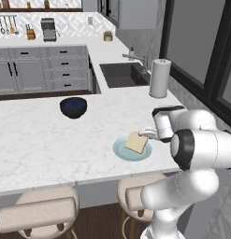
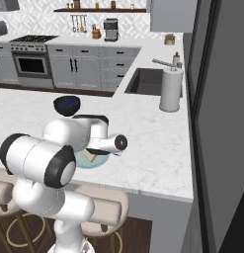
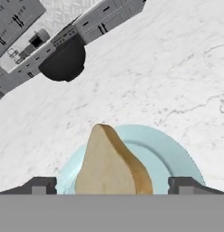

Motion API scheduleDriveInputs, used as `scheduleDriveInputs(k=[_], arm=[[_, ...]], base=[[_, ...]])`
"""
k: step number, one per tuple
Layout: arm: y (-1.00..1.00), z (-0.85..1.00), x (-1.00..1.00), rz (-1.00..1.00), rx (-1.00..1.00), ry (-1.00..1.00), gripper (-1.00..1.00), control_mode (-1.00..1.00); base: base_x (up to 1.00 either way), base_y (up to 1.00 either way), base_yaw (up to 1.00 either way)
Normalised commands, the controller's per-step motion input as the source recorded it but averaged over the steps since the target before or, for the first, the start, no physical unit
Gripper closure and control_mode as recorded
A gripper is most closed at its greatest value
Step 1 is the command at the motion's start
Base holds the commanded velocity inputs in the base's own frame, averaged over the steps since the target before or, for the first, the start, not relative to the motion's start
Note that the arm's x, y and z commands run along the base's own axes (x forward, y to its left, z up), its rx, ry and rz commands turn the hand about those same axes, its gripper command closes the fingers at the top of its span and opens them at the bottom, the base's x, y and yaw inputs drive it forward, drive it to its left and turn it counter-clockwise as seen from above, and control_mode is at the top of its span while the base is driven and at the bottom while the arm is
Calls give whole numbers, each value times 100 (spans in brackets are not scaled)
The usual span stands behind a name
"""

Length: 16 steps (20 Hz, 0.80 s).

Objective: Start the toaster. Once the lever pops up, take the bread to the plate on the dining counter.

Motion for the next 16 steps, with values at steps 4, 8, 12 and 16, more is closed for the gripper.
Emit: scheduleDriveInputs(k=[4,8,12,16], arm=[[-42,25,0,-4,-8,4,-100,-100],[-11,3,0,-3,-11,8,-100,-100],[-10,8,0,-1,-16,3,-100,-100],[-1,54,-43,0,-17,0,-100,-100]], base=[[0,0,0],[0,0,0],[0,0,0],[0,0,0]])
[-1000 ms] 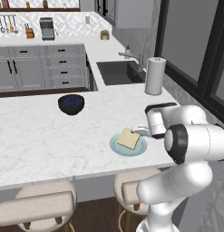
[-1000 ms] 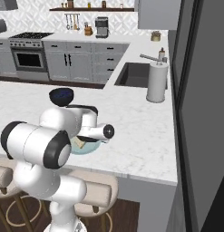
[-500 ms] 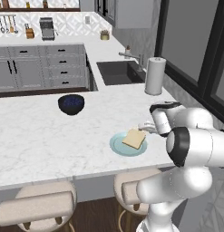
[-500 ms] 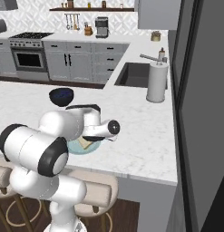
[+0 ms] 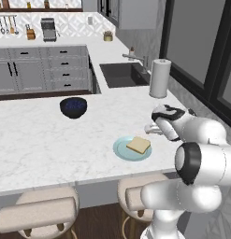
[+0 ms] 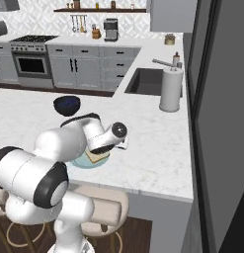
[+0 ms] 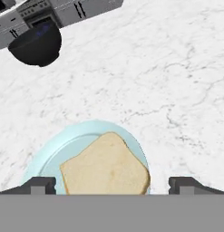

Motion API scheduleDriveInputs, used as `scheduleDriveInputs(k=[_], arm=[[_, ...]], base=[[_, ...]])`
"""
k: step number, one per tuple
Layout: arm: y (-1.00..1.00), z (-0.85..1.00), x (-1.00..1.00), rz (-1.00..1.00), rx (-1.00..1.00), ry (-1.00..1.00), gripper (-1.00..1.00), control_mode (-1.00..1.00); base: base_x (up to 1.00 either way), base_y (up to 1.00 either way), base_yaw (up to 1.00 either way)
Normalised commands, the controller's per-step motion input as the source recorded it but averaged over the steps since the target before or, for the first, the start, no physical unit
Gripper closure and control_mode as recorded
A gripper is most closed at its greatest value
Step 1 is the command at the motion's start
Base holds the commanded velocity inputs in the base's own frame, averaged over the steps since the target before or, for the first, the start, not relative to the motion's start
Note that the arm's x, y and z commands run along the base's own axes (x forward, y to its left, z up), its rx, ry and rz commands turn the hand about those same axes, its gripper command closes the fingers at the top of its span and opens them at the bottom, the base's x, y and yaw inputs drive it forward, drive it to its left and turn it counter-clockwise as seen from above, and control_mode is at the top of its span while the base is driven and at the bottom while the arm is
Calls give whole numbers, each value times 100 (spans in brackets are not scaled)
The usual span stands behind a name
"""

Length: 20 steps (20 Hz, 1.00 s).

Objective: Start the toaster. Once the lever pops up, take the bread to the plate on the dining counter.

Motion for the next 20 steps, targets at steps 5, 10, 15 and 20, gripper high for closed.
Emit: scheduleDriveInputs(k=[5,10,15,20], arm=[[0,99,-85,0,-9,6,-100,-100],[5,100,-69,0,-4,21,-100,-100],[22,84,-81,-2,-5,37,-100,-100],[33,43,-89,-4,-5,40,-100,-100]], base=[[0,0,0],[0,0,0],[0,0,0],[0,0,0]])
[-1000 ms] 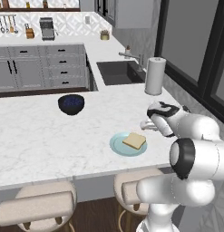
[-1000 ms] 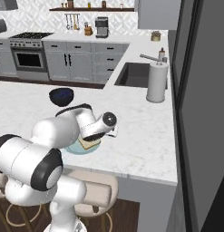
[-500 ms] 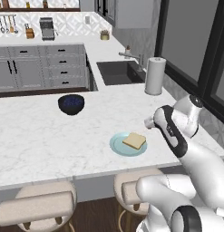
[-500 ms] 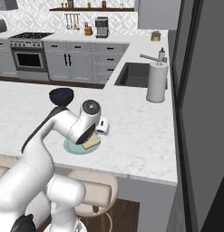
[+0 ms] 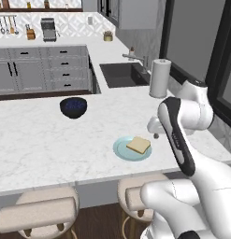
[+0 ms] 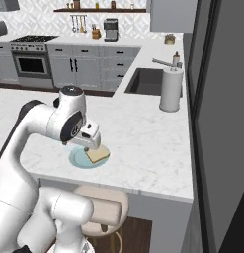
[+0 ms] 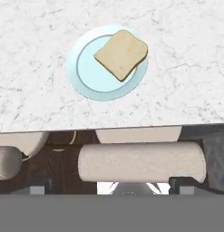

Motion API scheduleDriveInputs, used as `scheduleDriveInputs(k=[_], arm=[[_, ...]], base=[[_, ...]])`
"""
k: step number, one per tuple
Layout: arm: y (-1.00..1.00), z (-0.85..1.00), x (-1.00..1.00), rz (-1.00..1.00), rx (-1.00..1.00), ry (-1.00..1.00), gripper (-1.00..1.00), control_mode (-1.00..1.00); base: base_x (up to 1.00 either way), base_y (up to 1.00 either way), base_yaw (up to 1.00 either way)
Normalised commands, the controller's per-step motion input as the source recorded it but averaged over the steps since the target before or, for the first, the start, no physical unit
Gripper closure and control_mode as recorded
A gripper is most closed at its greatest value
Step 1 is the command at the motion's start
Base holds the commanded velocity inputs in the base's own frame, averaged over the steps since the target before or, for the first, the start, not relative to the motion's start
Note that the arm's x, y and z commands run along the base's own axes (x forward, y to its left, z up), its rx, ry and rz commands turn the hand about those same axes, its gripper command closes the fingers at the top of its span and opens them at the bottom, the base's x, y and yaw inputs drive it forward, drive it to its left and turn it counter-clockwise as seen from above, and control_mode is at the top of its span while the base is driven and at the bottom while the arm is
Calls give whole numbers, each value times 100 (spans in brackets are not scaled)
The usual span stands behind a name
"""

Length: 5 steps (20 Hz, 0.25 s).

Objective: Start the toaster. Once the lever pops up, take the bread to the plate on the dining counter.

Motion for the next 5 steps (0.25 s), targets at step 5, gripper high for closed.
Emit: scheduleDriveInputs(k=[5], arm=[[42,15,-93,-4,-10,26,-100,-100]], base=[[0,0,0]])
